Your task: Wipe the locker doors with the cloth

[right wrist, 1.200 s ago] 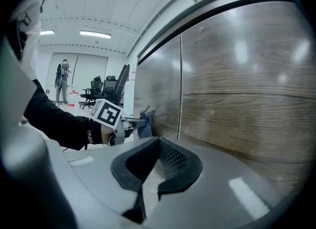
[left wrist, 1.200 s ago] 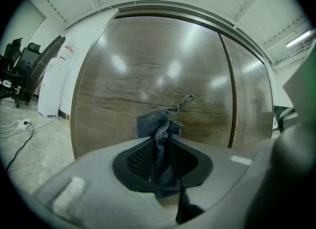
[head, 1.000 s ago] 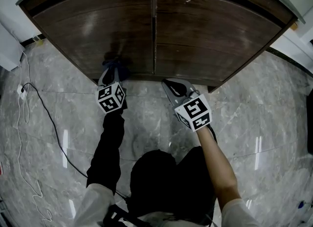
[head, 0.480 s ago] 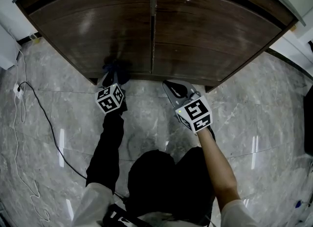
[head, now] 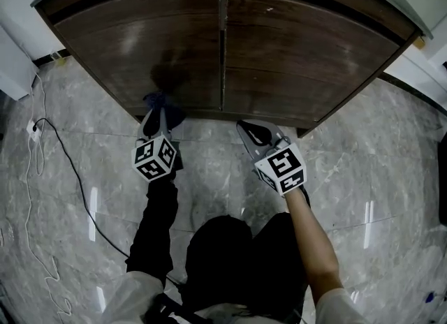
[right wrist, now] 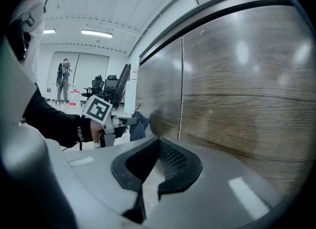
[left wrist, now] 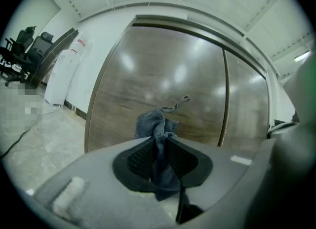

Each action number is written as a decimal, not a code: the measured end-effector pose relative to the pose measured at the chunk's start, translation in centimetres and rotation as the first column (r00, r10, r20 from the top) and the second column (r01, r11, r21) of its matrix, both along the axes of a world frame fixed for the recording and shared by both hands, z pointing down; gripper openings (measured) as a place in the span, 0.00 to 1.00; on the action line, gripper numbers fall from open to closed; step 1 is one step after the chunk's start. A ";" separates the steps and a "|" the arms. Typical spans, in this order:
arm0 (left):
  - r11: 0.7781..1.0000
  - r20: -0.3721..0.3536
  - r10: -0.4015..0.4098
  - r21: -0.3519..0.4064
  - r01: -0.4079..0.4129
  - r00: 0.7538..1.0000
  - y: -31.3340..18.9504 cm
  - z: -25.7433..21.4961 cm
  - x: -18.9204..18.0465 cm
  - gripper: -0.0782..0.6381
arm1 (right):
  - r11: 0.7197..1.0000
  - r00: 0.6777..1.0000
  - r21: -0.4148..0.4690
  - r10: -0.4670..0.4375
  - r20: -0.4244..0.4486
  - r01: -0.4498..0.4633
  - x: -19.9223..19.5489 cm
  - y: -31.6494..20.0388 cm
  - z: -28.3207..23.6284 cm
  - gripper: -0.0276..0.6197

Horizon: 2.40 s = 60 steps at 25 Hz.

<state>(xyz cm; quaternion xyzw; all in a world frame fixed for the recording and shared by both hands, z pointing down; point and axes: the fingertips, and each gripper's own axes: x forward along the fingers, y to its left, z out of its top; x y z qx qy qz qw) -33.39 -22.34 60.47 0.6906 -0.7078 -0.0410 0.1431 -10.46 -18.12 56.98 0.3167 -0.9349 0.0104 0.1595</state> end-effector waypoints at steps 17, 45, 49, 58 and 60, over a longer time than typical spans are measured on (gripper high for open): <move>0.911 0.161 -0.048 0.411 -0.023 0.986 0.1 -26.1 -0.7 0.21 | 0.997 0.998 0.080 -0.015 0.064 0.010 -1.4 -0.6 -5.5 0.05; 0.944 0.171 -0.100 0.327 0.039 0.980 -4.9 -22.7 -4.4 0.21 | 0.985 0.994 0.145 -0.096 0.046 0.089 -4.8 0.4 -9.7 0.05; 0.952 0.168 -0.103 0.301 0.049 0.980 -4.8 -20.6 -4.7 0.21 | 0.985 0.993 0.139 -0.105 0.045 0.098 -5.1 0.7 -9.4 0.05; 0.962 0.153 -0.122 0.263 0.079 0.981 -4.7 -15.8 -5.1 0.21 | 0.989 0.995 0.121 -0.085 0.042 0.079 -4.4 0.6 -8.1 0.05; 0.964 0.150 -0.123 0.253 0.083 0.981 -4.7 -14.7 -5.1 0.21 | 0.990 0.996 0.118 -0.080 0.041 0.075 -4.2 0.5 -7.8 0.05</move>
